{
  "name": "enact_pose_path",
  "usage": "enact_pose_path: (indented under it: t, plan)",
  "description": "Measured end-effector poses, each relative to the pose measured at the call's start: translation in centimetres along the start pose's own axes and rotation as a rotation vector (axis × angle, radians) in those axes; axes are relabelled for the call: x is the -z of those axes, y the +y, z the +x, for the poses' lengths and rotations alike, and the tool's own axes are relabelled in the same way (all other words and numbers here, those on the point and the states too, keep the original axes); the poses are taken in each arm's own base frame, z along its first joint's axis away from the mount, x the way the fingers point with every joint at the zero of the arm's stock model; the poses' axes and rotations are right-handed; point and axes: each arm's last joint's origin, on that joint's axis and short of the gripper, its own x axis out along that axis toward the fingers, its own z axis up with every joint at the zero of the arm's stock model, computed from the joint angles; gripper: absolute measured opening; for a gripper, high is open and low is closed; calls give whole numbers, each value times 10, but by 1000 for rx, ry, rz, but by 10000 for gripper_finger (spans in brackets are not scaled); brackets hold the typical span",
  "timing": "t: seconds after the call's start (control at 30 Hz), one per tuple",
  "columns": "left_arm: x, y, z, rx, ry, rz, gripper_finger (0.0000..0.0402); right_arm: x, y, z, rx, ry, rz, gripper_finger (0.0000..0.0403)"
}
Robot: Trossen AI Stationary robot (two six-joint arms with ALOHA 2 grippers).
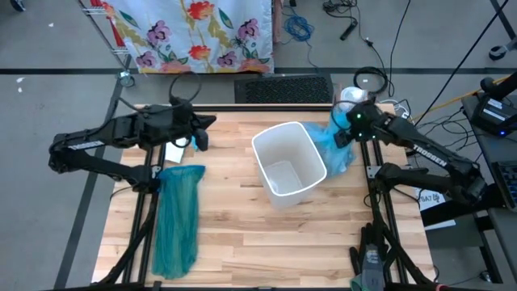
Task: Place trash/remove bag and relplace
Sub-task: Remove the blue trash bag from the trash bin
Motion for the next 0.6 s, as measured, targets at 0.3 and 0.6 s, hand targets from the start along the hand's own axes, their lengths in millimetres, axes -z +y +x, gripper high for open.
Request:
enact_pose_path:
  t: [0.3,0.6]
  plan:
    - [5,-7,3,-9,13,-11,0,-29,4,-67,-13,-42,-32,272]
    - [5,-9,2,-24,1,-6,0,-35,4,-100,-13,-46,-50,270]
